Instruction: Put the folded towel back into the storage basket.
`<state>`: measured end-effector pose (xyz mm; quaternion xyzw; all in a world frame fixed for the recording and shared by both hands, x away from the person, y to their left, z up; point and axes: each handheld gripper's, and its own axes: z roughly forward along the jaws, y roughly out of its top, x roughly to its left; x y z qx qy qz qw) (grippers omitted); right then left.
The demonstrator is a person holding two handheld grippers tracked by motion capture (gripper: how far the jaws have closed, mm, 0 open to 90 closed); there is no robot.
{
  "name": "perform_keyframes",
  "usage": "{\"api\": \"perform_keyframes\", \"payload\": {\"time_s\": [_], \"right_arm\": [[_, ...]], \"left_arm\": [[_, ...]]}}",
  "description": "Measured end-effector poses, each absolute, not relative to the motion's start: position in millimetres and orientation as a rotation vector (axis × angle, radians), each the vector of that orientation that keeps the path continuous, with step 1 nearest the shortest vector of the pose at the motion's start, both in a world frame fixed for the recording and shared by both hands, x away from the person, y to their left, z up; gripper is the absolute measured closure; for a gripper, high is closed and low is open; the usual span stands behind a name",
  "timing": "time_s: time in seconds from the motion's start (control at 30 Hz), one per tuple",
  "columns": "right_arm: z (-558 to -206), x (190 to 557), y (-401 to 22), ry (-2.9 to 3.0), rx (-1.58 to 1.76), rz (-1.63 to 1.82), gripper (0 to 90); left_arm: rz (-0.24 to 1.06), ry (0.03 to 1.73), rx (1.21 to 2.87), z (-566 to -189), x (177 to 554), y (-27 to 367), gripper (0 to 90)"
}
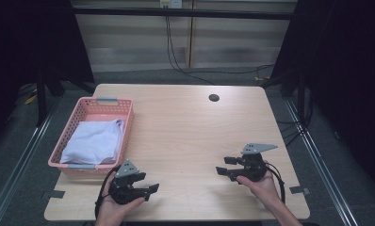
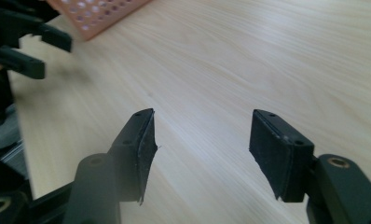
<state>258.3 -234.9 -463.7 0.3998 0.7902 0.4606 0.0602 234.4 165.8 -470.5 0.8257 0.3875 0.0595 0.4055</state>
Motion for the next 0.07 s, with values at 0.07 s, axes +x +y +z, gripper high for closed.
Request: {"api": "perform_keyframes", "payload": {"time_s": [0.07], "right_arm": [[-466.0, 258.7, -237.1, 2.394, 1.226, 1.385, 38.3]], "left_arm": [[0.125, 0.984, 2.074, -471.2, 234.8, 166.7, 32.2]]}}
